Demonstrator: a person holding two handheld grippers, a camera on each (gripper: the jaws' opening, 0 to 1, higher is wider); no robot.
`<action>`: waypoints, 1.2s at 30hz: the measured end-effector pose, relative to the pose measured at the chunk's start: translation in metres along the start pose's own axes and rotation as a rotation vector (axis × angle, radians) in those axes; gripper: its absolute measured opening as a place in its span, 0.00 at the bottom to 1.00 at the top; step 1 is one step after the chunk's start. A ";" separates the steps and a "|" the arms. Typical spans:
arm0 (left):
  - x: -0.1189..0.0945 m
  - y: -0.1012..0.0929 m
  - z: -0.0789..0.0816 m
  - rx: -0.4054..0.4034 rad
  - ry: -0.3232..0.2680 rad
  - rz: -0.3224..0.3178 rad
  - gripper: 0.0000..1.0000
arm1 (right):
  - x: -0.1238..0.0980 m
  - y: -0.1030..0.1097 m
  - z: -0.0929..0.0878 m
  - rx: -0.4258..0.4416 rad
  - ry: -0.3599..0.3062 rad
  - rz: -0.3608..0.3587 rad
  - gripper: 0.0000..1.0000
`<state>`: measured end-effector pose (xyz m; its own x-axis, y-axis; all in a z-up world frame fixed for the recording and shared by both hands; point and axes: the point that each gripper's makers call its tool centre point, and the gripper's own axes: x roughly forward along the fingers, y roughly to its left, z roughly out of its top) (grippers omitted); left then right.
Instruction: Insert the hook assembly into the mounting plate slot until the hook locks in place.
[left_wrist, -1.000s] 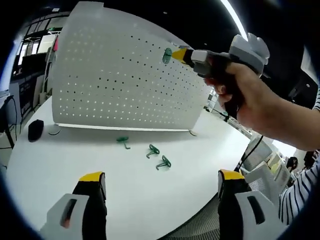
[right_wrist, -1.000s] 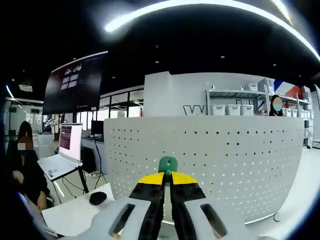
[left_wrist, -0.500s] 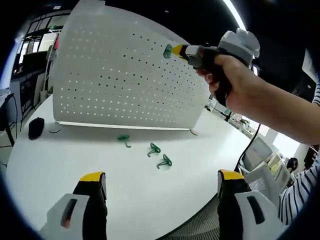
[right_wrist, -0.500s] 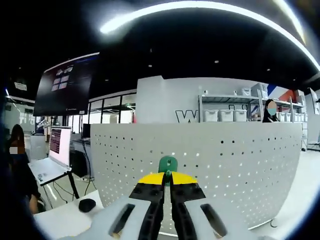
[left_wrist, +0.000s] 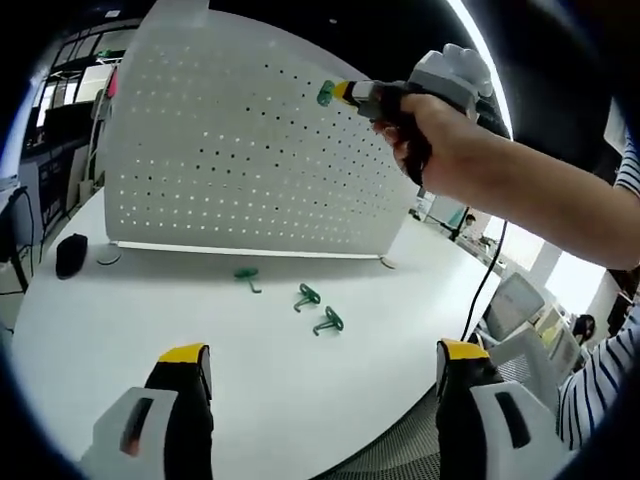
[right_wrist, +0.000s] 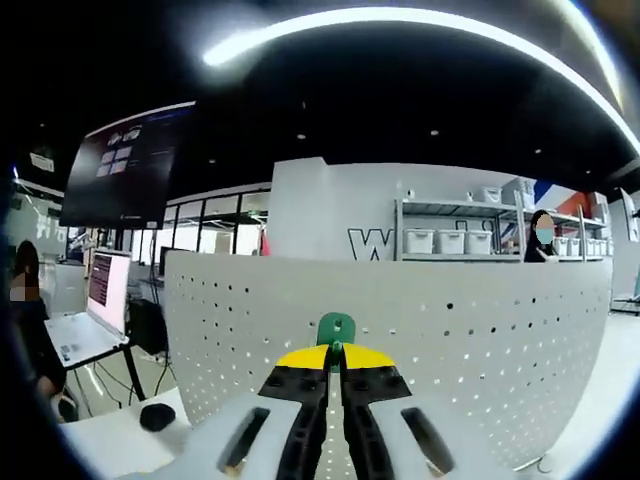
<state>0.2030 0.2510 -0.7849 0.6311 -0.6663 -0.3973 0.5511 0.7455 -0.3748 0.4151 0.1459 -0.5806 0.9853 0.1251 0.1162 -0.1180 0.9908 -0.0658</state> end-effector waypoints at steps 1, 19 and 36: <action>0.000 0.000 0.000 0.001 0.000 0.000 0.95 | 0.002 0.000 0.001 -0.004 -0.004 -0.002 0.00; -0.001 0.003 0.001 0.022 -0.005 0.016 0.91 | 0.031 -0.023 0.008 -0.012 -0.034 -0.060 0.00; -0.003 0.007 0.003 0.027 -0.011 0.043 0.90 | 0.036 -0.022 0.004 -0.066 -0.042 -0.073 0.00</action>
<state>0.2067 0.2585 -0.7843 0.6604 -0.6337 -0.4028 0.5380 0.7736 -0.3349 0.4526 0.1289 -0.5713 0.9848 0.0566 0.1645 -0.0369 0.9920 -0.1205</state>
